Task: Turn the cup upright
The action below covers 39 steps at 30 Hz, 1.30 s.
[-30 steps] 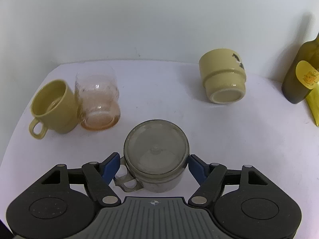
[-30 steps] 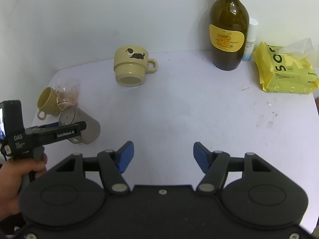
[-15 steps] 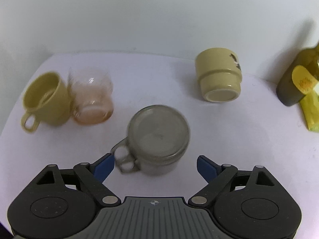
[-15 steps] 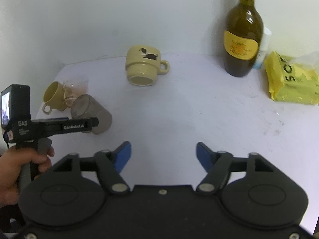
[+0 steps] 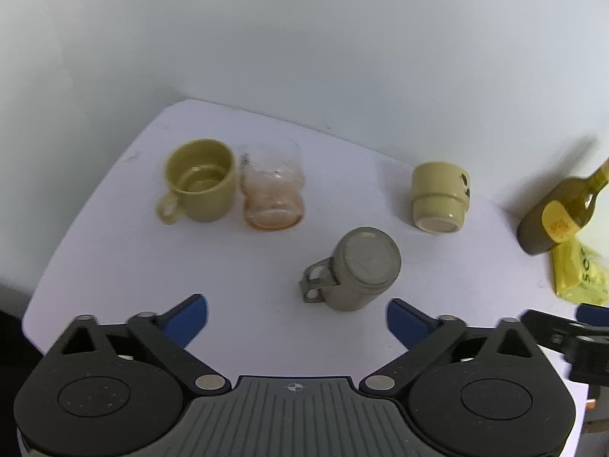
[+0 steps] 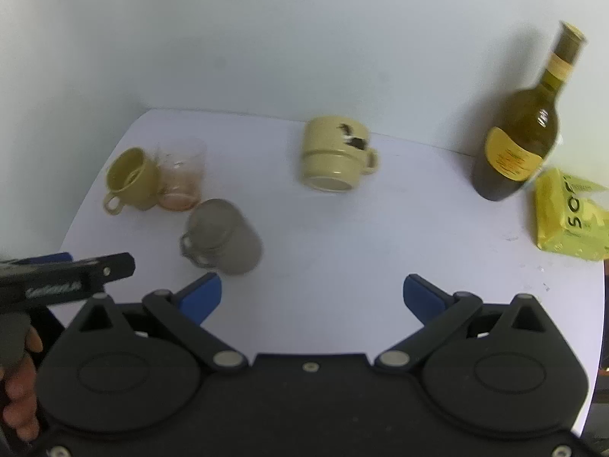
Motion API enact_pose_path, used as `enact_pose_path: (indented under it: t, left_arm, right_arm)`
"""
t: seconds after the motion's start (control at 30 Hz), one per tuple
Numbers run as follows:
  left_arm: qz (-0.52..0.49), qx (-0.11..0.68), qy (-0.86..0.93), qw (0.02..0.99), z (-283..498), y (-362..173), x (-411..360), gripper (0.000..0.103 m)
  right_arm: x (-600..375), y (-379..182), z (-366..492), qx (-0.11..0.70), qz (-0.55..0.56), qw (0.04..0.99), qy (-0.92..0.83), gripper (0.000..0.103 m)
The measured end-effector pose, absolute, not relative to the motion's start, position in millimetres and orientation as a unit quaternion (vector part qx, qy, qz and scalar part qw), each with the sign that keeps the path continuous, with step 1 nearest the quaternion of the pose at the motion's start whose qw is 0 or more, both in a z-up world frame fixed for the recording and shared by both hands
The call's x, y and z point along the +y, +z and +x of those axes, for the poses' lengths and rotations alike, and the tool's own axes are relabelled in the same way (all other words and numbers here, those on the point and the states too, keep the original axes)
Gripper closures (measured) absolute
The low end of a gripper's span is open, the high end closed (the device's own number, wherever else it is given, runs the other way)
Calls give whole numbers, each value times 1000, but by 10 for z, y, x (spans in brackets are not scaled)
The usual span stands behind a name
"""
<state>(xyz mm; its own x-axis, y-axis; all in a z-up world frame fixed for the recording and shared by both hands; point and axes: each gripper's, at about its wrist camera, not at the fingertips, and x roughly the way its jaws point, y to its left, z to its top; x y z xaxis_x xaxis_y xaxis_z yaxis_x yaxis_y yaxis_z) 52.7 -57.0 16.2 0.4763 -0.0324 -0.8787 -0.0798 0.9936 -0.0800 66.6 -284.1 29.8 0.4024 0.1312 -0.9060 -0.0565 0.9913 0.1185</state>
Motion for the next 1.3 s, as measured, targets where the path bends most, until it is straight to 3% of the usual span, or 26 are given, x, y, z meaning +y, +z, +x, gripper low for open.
enact_pose_path:
  t: [0.47, 1.3]
  left_arm:
    - [-79, 534, 81, 838, 260, 390, -53, 0]
    - [-46, 540, 81, 836, 366, 319, -12, 1]
  right_arm:
    - [-2061, 551, 651, 539, -3, 840, 67, 0]
    - [-1826, 487, 681, 551, -27, 832, 61, 0]
